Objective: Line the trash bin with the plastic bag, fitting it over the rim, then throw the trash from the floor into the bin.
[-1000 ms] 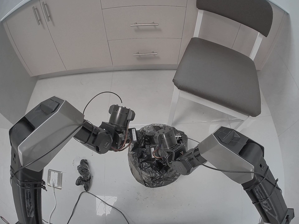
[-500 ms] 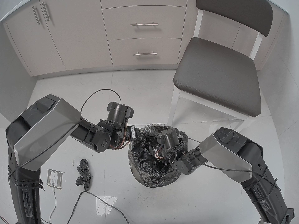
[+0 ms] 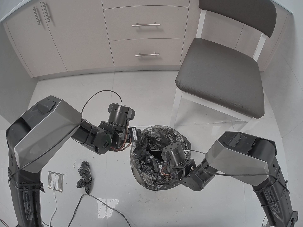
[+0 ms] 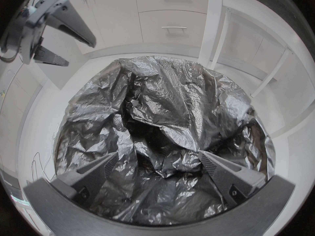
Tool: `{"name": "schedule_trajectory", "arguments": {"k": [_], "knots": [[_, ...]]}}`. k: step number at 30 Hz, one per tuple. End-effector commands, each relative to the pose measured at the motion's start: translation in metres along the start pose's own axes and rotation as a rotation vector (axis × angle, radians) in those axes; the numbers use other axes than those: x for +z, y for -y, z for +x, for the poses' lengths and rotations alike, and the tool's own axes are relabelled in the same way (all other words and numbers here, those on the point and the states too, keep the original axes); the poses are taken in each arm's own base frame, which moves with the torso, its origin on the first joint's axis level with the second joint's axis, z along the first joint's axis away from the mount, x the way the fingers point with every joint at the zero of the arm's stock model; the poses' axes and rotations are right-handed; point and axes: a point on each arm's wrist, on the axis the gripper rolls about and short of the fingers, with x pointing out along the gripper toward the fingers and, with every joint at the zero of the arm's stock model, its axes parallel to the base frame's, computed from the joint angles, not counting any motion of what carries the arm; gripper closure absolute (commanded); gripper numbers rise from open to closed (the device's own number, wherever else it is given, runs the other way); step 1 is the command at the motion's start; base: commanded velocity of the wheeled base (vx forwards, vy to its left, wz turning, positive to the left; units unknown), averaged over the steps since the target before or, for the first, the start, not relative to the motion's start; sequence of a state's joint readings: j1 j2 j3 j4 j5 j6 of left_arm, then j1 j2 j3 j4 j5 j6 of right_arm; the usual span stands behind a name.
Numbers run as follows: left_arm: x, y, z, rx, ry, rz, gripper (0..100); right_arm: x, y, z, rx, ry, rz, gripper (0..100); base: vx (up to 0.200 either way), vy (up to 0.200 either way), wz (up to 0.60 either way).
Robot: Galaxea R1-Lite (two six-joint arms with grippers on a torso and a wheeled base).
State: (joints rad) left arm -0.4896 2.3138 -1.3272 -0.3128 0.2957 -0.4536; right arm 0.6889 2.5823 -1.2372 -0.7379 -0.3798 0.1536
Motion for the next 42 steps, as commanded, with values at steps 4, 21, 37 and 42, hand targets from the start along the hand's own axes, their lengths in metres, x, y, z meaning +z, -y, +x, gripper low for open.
{"name": "schedule_trajectory", "arguments": {"k": [4, 21, 37, 42], "knots": [[-0.006, -0.001, 0.006, 0.006, -0.011, 0.003, 0, -0.015, -0.006, -0.013, 0.016, -0.036, -0.034, 0, 0.000, 0.000, 0.00], [0.002, -0.011, 0.005, 0.022, -0.002, -0.019, 0, 0.040, -0.014, -0.040, 0.065, 0.100, -0.012, 0, 0.000, 0.000, 0.00], [0.016, -0.043, -0.048, 0.040, -0.050, -0.014, 0, 0.125, 0.028, -0.192, 0.253, 0.333, 0.198, 0, 0.000, 0.000, 0.00], [0.010, -0.090, -0.039, 0.152, -0.108, -0.065, 0, 0.147, 0.056, -0.243, 0.371, 0.423, 0.341, 0, 0.000, 0.000, 0.00]]}}
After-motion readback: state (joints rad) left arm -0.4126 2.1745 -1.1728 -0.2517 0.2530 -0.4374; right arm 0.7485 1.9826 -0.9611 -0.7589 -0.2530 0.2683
